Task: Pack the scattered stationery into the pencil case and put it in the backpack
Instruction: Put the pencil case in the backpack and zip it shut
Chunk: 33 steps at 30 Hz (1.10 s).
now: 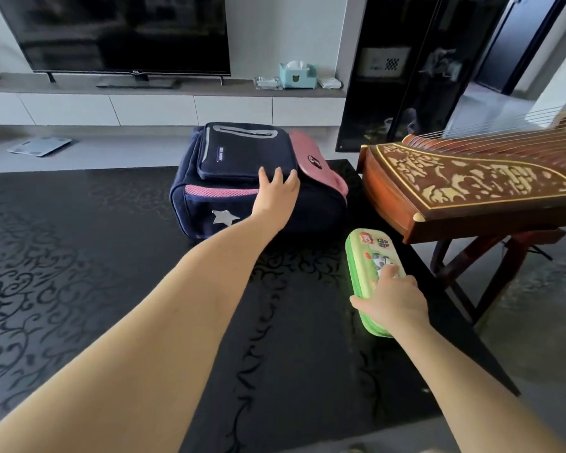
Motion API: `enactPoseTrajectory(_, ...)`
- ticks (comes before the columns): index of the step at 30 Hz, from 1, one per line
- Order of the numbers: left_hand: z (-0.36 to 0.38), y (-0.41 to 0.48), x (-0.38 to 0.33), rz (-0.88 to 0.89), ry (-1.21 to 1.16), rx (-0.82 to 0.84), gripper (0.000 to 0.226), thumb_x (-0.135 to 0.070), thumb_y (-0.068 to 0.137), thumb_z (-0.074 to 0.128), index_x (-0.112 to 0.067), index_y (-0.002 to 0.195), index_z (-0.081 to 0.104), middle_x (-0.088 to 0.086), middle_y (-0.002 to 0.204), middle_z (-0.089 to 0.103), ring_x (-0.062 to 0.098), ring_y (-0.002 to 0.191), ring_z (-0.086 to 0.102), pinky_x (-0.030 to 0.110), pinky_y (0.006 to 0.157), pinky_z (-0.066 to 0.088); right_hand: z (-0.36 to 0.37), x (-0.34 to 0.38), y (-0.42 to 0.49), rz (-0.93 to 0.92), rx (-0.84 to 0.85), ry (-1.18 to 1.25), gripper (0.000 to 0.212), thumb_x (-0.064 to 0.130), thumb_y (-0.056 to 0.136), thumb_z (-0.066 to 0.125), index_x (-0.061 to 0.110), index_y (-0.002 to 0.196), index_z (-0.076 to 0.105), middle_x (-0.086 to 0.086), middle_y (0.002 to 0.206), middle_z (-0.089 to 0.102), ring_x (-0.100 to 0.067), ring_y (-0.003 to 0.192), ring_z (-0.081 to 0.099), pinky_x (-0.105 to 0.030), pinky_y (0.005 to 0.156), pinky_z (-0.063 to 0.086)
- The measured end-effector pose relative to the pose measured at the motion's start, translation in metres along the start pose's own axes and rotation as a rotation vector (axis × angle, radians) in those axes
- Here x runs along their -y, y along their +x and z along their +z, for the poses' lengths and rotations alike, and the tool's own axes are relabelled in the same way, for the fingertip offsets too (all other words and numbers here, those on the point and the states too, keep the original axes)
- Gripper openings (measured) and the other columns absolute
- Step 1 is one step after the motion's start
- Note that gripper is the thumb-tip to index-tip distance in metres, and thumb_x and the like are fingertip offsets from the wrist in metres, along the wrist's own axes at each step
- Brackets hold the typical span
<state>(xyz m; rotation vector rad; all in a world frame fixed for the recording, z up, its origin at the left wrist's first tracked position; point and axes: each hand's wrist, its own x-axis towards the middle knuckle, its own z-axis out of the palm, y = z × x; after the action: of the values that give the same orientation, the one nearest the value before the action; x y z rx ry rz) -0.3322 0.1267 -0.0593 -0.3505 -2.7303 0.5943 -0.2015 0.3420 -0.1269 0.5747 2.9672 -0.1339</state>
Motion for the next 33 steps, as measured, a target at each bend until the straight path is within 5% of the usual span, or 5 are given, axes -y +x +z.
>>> enactPoseTrajectory(10,0.024,-0.114,0.115,-0.123,-0.189,0.039,0.047,0.001,0.075,0.057,-0.014,0.12,0.054,0.017,0.136,0.039,0.033,0.127,0.036,0.061,0.109,0.014,-0.008,0.0,-0.009,-0.009,0.029,-0.06,0.105,0.073,0.066,0.055,0.017,0.143,0.009,-0.025,0.122,0.043,-0.04,0.098,0.056,-0.047,0.075,0.056)
enactPoseTrajectory(18,0.011,-0.269,0.182,-0.873,-0.886,-0.016,0.042,-0.036,0.075,0.032,-0.007,0.082,0.062,0.019,0.106,0.057,0.04,0.1,0.054,0.042,0.077,0.041,-0.013,0.019,-0.062,-0.044,0.119,-0.083,0.109,0.068,0.07,0.058,0.014,0.146,0.002,-0.028,0.13,0.038,-0.044,0.106,0.053,-0.052,0.08,0.054)
enactPoseTrajectory(23,0.022,-0.308,0.18,-0.773,-0.985,0.075,0.035,-0.046,0.091,0.046,-0.028,0.12,0.054,0.01,0.13,0.046,0.028,0.114,0.048,0.033,0.09,0.038,-0.031,0.062,-0.109,-0.155,0.085,-0.257,0.087,0.056,0.082,0.057,0.006,0.143,0.02,-0.021,0.144,0.035,-0.039,0.13,0.036,-0.054,0.105,0.033)
enactPoseTrajectory(27,0.018,-0.311,0.183,-0.742,-1.018,0.026,0.027,-0.029,0.092,0.05,-0.019,0.115,0.062,0.014,0.113,0.056,0.031,0.104,0.055,0.03,0.08,0.041,-0.034,0.114,-0.141,-0.468,0.027,0.235,0.047,0.026,0.093,0.049,0.008,0.136,0.038,-0.013,0.136,0.047,-0.031,0.122,0.048,-0.039,0.096,0.042)
enactPoseTrajectory(33,0.008,-0.33,0.193,-0.696,-1.059,0.032,0.027,-0.015,0.092,0.051,-0.017,0.115,0.063,0.014,0.111,0.06,0.029,0.106,0.054,0.03,0.084,0.038,-0.033,0.148,-0.158,-0.489,0.189,0.739,0.076,-0.006,0.077,0.043,0.024,0.145,0.03,-0.002,0.144,0.043,-0.024,0.131,0.041,-0.037,0.109,0.034)
